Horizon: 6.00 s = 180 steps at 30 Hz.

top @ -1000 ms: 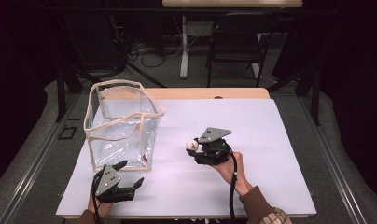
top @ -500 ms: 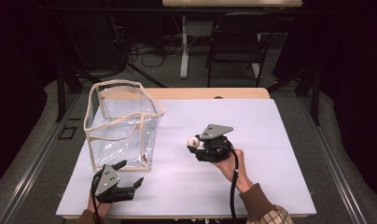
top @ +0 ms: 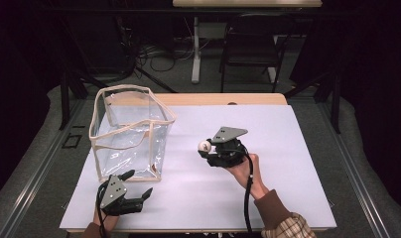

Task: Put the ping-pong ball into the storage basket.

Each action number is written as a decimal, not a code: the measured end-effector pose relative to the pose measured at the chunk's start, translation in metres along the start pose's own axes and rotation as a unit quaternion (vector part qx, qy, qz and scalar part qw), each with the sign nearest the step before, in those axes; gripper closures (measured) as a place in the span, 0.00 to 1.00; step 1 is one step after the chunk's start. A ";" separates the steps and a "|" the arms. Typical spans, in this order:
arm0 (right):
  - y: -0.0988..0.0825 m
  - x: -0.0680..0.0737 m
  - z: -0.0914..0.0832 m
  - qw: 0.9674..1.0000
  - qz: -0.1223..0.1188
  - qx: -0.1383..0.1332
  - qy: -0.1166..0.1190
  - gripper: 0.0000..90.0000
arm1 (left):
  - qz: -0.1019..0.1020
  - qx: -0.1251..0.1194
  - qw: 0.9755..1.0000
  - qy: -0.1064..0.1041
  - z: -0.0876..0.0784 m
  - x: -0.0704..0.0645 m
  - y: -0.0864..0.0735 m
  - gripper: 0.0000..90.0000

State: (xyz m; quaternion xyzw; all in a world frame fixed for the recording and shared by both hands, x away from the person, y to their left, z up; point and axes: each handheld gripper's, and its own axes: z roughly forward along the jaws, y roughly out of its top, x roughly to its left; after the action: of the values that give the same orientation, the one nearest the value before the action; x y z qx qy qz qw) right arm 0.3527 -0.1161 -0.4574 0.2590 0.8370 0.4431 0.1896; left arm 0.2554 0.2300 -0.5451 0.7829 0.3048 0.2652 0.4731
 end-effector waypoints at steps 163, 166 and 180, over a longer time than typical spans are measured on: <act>0.133 -0.011 0.060 0.999 -0.053 -0.004 -0.005 0.57 | 0.000 0.001 1.000 -0.002 0.002 0.000 0.000 0.18; 0.134 -0.010 0.062 0.998 -0.055 -0.003 -0.005 0.57 | 0.001 0.001 1.000 -0.003 0.002 0.000 0.000 0.18; 0.138 -0.010 0.072 0.999 -0.052 -0.001 -0.002 0.57 | 0.001 0.002 1.000 -0.003 0.002 0.000 0.000 0.18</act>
State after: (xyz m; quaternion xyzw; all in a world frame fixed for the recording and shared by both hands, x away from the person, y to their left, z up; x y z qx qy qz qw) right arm 0.4360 -0.0108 -0.3793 0.2157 0.8487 0.4325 0.2146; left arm 0.2568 0.2287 -0.5464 0.7848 0.3031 0.2630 0.4722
